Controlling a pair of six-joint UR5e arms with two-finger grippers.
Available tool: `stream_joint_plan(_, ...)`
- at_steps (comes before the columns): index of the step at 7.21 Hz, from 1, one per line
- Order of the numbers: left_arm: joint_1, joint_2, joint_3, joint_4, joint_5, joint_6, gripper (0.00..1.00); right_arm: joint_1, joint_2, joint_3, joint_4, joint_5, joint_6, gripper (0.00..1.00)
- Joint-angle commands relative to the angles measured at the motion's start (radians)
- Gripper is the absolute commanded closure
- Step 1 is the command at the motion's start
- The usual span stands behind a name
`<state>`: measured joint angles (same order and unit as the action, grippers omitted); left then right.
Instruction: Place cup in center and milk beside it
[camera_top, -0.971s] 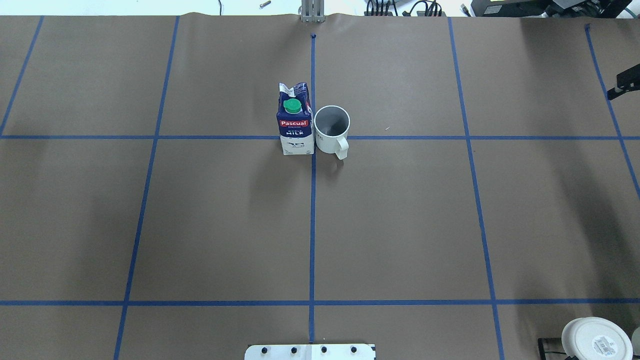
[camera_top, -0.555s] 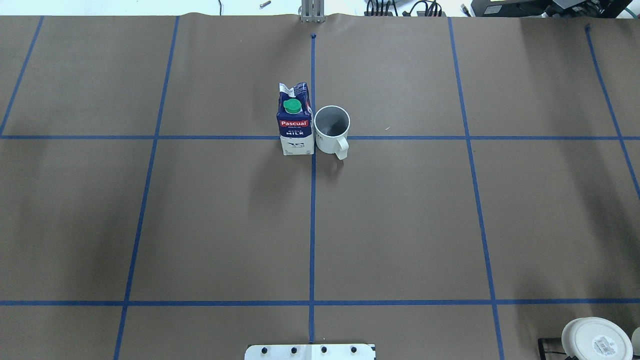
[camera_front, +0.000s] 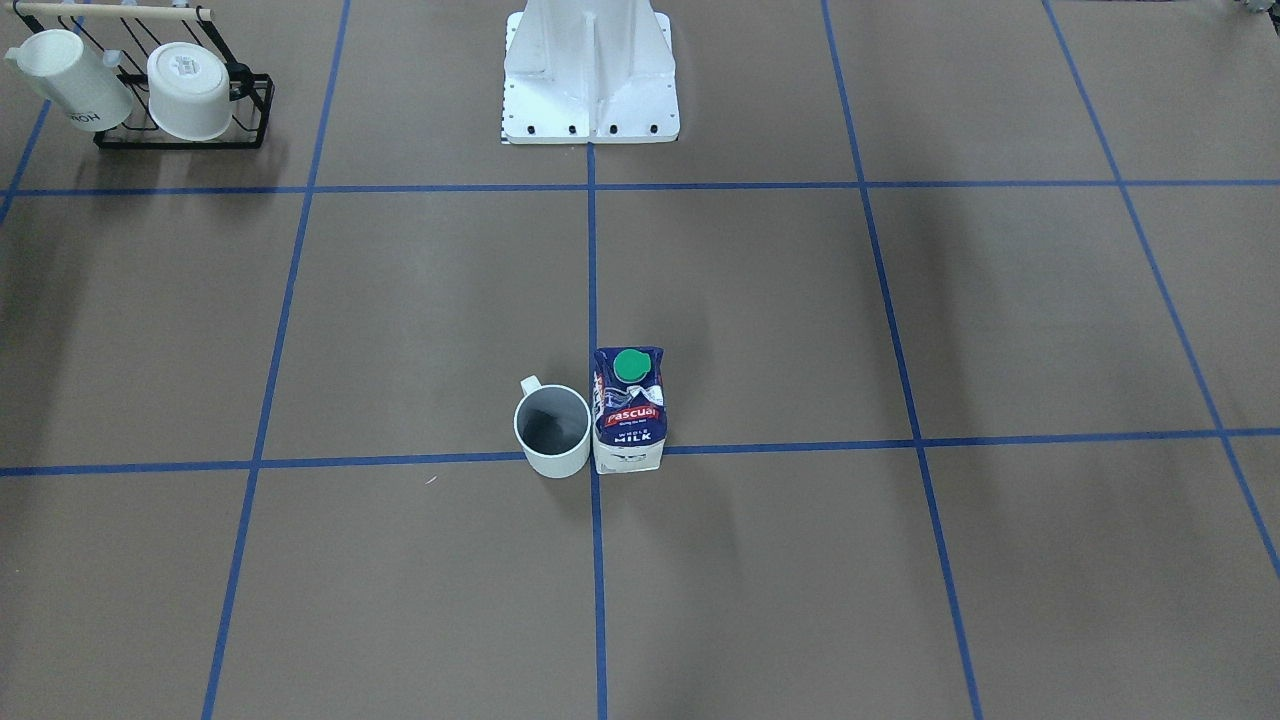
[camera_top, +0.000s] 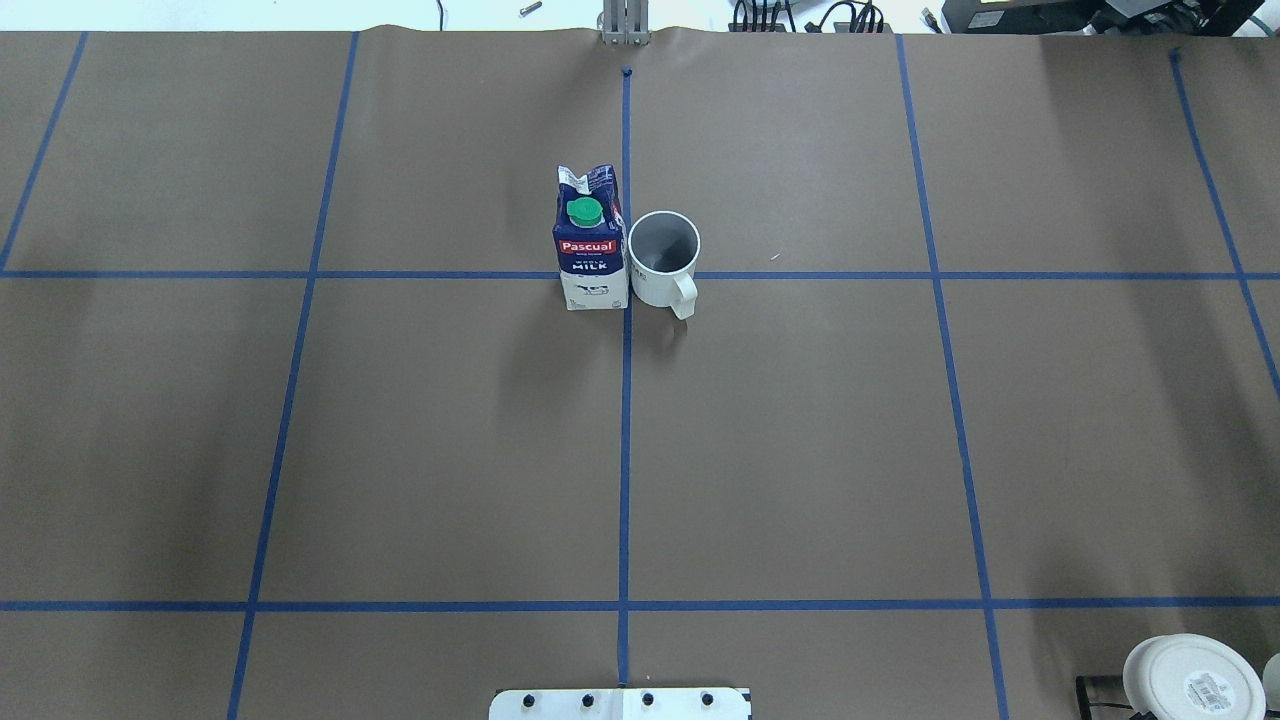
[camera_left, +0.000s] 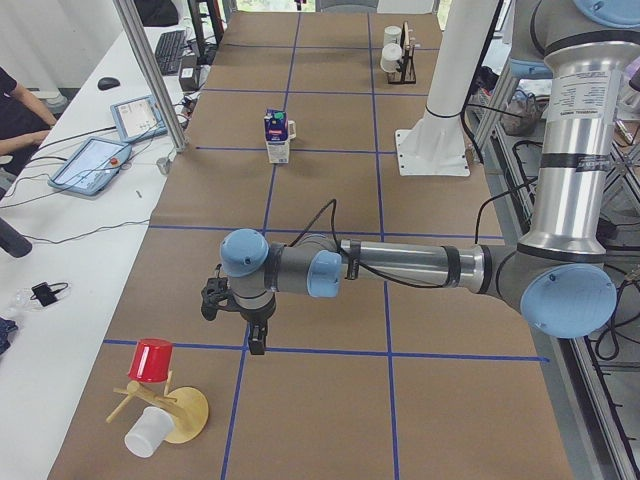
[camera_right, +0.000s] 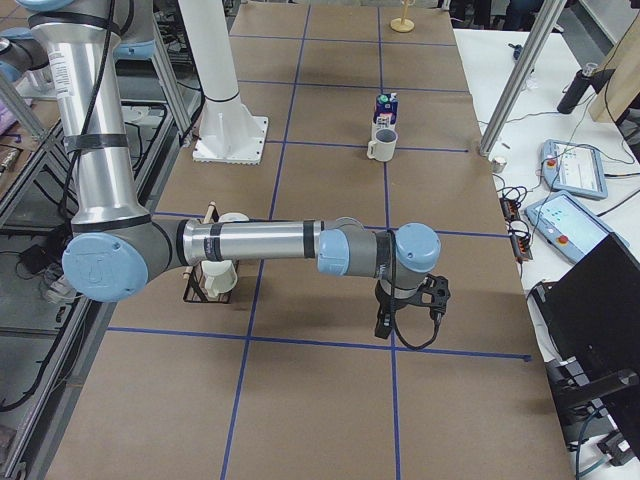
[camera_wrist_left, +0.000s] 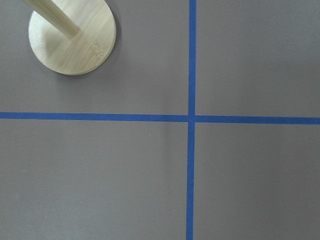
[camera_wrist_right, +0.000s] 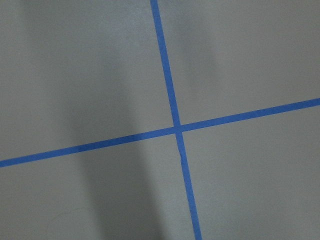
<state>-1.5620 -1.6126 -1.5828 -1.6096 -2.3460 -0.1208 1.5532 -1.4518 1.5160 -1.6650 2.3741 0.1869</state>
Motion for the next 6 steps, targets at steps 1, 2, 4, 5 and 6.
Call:
stream_joint_plan(1, -0.013, -0.001, -0.014, 0.004, -0.015, -0.016, 0.02, 0.008, -0.031, 0.006, -0.006, -0.023, -0.04, 0.0)
stream_joint_plan(2, -0.013, -0.001, -0.016, 0.002, -0.016, -0.055, 0.02, 0.008, -0.035, 0.006, -0.007, -0.024, -0.038, 0.0)
stream_joint_plan(4, -0.012, -0.001, -0.014, 0.002, -0.016, -0.056, 0.02, 0.01, -0.042, 0.006, -0.006, -0.026, -0.038, 0.0)
stream_joint_plan(5, -0.012, -0.001, -0.014, 0.002, -0.016, -0.054, 0.02, 0.01, -0.044, 0.006, -0.004, -0.026, -0.038, 0.0)
stream_joint_plan(6, -0.012, -0.001, -0.014, 0.004, -0.016, -0.054, 0.02, 0.01, -0.045, 0.006, -0.004, -0.026, -0.038, 0.0)
